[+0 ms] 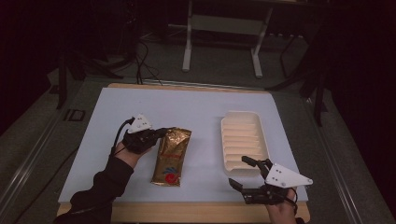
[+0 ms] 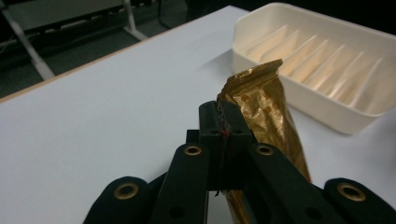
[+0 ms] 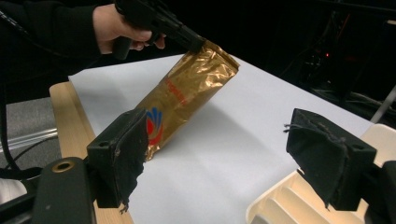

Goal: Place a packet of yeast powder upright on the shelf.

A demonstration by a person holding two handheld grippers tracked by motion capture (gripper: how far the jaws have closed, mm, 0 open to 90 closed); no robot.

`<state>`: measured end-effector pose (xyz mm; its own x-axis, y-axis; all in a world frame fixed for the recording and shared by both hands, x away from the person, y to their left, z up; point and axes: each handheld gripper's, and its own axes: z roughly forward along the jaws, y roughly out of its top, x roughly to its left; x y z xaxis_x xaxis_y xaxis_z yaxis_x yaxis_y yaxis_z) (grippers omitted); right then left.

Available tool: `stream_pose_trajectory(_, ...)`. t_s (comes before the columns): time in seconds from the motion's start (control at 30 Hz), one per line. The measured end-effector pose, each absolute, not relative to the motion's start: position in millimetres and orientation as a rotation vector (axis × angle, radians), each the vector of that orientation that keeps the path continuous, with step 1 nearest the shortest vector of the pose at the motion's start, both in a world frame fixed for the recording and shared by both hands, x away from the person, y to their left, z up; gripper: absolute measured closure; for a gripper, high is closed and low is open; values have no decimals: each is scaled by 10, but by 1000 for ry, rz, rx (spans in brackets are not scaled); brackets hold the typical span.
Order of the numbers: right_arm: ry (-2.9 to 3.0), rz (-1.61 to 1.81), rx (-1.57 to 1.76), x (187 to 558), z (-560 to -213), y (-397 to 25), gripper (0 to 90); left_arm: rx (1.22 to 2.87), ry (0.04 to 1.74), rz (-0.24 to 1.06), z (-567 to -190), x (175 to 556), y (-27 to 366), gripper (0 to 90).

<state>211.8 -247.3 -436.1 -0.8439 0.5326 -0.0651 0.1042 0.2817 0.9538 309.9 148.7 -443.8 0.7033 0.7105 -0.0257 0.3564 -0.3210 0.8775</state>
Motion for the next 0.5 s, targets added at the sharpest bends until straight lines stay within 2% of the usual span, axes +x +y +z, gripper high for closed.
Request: stream_pose_trajectory(0.5, 2240, 1691, 571, 2098, -4270, -2502, 131, 1901, 734, 431, -4257, 2801, 1423, 900)
